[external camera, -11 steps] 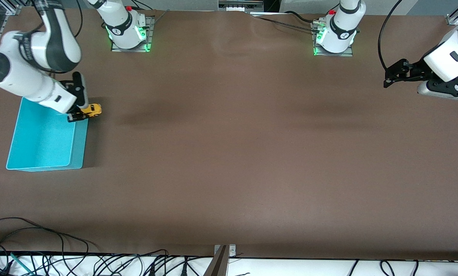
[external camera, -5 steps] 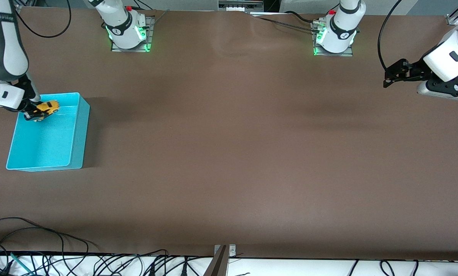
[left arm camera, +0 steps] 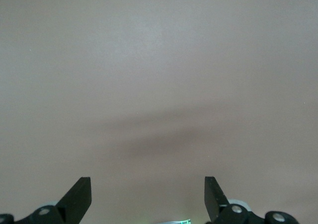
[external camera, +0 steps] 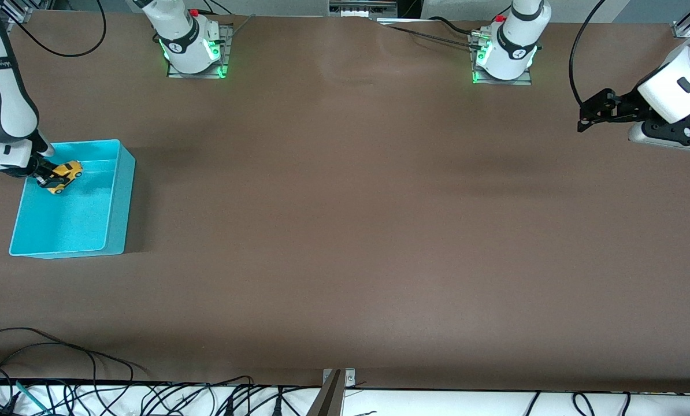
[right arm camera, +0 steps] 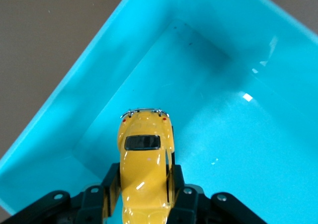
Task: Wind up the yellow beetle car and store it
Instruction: 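Lower the car into the blue box and open the right gripper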
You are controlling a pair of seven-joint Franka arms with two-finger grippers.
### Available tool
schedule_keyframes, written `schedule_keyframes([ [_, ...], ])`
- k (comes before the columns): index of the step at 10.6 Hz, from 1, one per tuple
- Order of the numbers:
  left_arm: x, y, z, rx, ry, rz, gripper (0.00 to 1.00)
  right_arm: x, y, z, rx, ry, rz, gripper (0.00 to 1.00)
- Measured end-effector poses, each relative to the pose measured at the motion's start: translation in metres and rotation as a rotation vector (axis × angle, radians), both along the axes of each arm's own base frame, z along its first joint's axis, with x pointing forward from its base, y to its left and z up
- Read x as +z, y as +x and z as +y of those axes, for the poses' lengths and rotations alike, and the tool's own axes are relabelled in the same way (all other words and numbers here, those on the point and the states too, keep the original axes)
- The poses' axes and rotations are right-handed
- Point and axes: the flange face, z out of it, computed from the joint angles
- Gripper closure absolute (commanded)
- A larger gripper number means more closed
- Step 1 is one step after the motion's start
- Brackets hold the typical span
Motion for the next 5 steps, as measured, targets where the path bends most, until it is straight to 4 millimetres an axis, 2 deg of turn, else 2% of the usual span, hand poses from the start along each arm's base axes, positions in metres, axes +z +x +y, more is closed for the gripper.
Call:
schedule_keyframes([
  [3, 0.0, 0.0, 0.0, 0.0, 0.0, 0.0, 0.0, -0.02, -0.001, -0.006, 0.003, 0.001, -0.008, 1.0],
  [5, 0.0, 0.0, 0.0, 0.0, 0.0, 0.001, 0.0, -0.033, 0.0, -0.006, 0.003, 0.003, -0.016, 0.83],
])
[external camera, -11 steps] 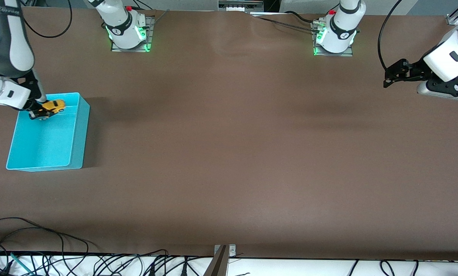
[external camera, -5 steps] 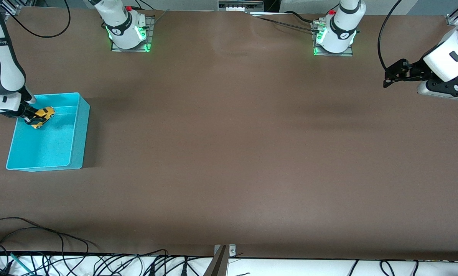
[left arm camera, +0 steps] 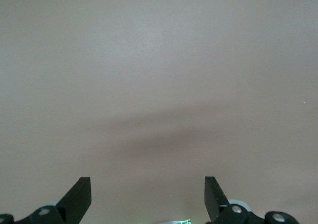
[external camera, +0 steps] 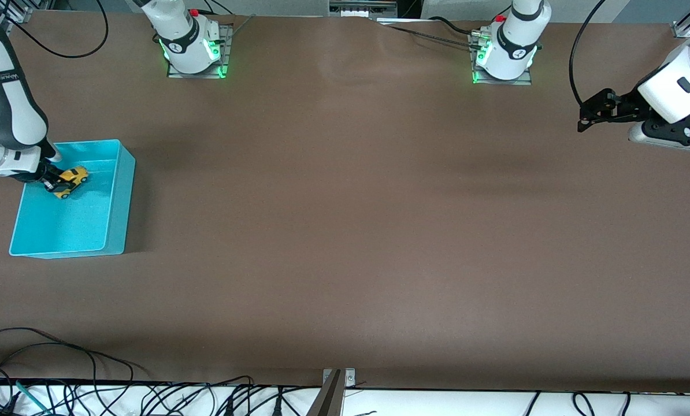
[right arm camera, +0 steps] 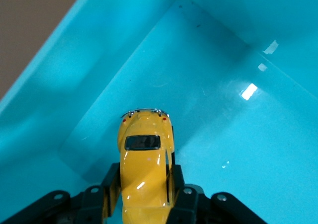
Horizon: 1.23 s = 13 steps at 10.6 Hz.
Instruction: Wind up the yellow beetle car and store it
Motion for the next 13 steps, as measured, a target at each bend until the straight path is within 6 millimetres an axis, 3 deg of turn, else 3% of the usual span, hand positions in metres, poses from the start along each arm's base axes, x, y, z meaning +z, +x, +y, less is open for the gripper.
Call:
schedule_keyframes([
  [2, 0.0, 0.0, 0.001, 0.002, 0.0, 0.004, 0.0, -0.013, -0.005, -0.005, -0.015, 0.012, 0.01, 0.51],
  [3, -0.001, -0.001, 0.001, 0.002, 0.001, 0.009, 0.0, -0.019, -0.008, -0.007, -0.023, 0.019, 0.017, 0.45],
  [4, -0.001, -0.001, 0.001, 0.002, 0.001, 0.012, 0.0, -0.022, -0.009, -0.009, -0.028, 0.022, 0.021, 0.02],
  [9, -0.001, -0.001, 0.001, 0.002, 0.001, 0.013, 0.0, -0.019, -0.018, -0.016, -0.091, 0.067, 0.05, 0.0],
  [11, -0.001, -0.001, 0.002, 0.003, 0.001, 0.014, 0.0, 0.005, -0.006, -0.006, -0.105, 0.073, 0.048, 0.0],
  [13, -0.001, -0.001, 0.002, 0.003, 0.001, 0.014, 0.0, 0.045, 0.01, 0.015, -0.114, 0.068, 0.037, 0.0],
])
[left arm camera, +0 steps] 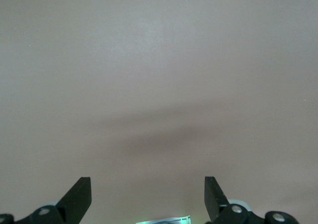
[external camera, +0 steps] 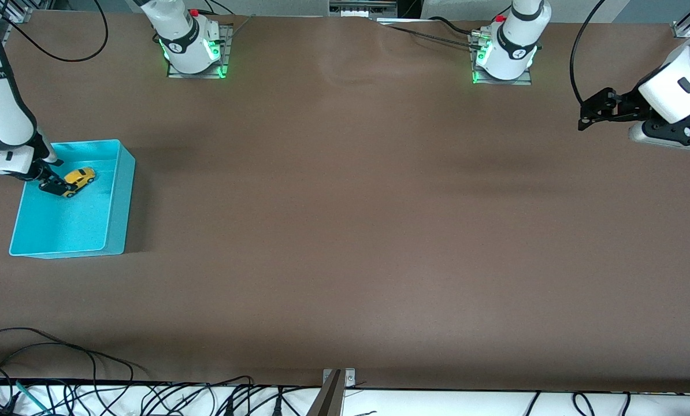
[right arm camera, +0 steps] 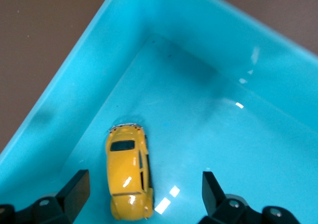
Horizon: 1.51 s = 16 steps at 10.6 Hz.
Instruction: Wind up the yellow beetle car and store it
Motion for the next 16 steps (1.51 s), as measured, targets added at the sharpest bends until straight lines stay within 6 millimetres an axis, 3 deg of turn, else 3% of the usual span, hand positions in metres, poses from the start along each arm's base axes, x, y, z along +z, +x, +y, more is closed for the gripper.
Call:
schedule_keyframes([
  [3, 0.0, 0.0, 0.0, 0.0, 0.0, 0.0, 0.0, 0.06, 0.016, 0.04, -0.154, -0.045, -0.018, 0.0],
  [7, 0.0, 0.0, 0.0, 0.0, 0.0, 0.0, 0.0, 0.131, 0.032, 0.131, -0.468, -0.102, -0.036, 0.0],
  [12, 0.0, 0.0, 0.0, 0.001, 0.0, 0.0, 0.0, 0.231, 0.015, 0.214, -0.993, -0.12, -0.087, 0.0],
  [14, 0.0, 0.0, 0.0, 0.001, 0.0, 0.001, 0.0, 0.259, 0.013, 0.245, -1.215, -0.109, -0.085, 0.0],
  [16, 0.0, 0.0, 0.0, 0.001, 0.0, 0.001, 0.0, 0.275, 0.014, 0.275, -1.466, -0.116, -0.045, 0.0],
])
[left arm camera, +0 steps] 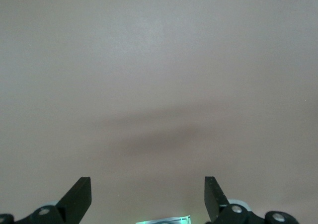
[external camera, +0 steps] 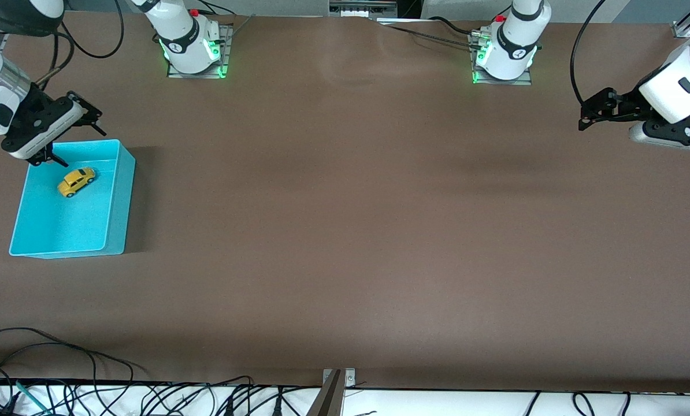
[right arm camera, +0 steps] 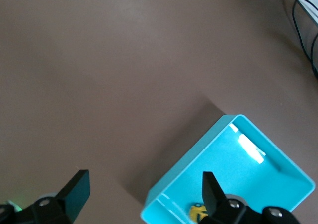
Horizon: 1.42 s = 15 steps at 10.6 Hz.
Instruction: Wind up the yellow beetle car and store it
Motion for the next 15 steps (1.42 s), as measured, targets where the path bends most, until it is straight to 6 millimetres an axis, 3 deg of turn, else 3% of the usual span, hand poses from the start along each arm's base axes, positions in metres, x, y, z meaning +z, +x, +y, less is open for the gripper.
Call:
schedule_keyframes([
  [3, 0.0, 0.0, 0.0, 0.0, 0.0, 0.0, 0.0, 0.022, -0.005, 0.031, -0.264, 0.011, 0.054, 0.0],
  [6, 0.0, 0.0, 0.0, 0.0, 0.0, 0.0, 0.0, 0.046, 0.004, 0.044, -0.406, 0.003, 0.085, 0.0],
  [10, 0.0, 0.0, 0.0, 0.0, 0.0, 0.0, 0.0, 0.034, 0.015, 0.059, -0.51, -0.067, 0.113, 0.0],
  [15, 0.0, 0.0, 0.0, 0.0, 0.0, 0.0, 0.0, 0.042, 0.017, 0.058, -0.531, -0.061, 0.096, 0.0],
])
